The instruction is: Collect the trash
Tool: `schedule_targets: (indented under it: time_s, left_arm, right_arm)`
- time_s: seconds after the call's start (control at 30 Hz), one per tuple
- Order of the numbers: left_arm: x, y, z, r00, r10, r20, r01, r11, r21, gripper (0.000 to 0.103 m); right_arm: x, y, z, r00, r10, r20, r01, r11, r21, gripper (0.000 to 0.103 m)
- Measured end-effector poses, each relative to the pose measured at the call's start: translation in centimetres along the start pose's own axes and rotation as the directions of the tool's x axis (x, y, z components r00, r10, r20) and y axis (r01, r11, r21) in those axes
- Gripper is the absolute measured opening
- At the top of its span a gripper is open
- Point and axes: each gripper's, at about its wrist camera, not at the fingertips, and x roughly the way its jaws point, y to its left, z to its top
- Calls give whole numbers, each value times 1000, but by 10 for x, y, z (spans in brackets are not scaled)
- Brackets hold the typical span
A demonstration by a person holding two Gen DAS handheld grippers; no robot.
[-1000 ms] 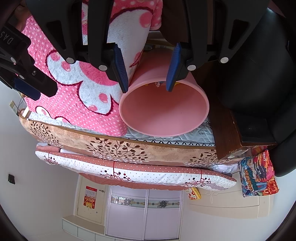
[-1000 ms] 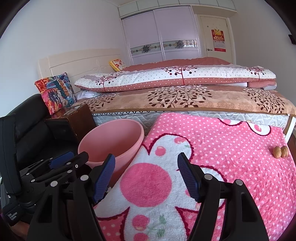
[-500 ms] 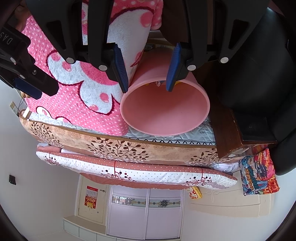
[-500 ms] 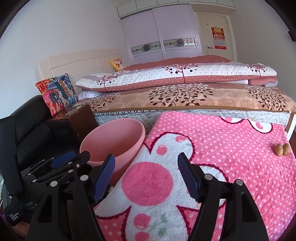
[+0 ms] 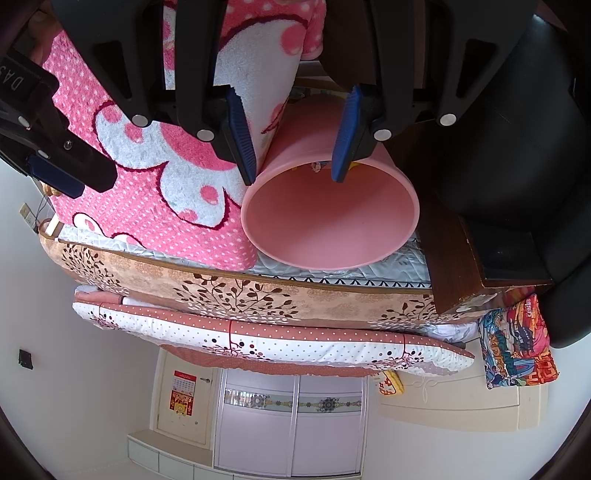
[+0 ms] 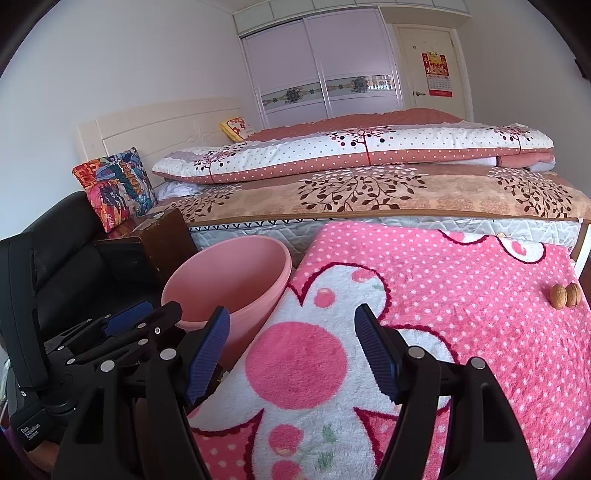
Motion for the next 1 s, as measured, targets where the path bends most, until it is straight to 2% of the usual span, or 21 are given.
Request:
schedule_targets:
  time_s: [0.77,1.0]
  left_arm:
    - [-2,0,1,1000,1,6,-1,1000,5,43]
    - [-5,-1,6,1000,-2,19,2,1000,11,43]
  right_arm:
    - [-4,0,-1,1000,12,5,-12,1000,-4,69]
    - [-9,4,2,1000,12,29,-11,1000,-29,69]
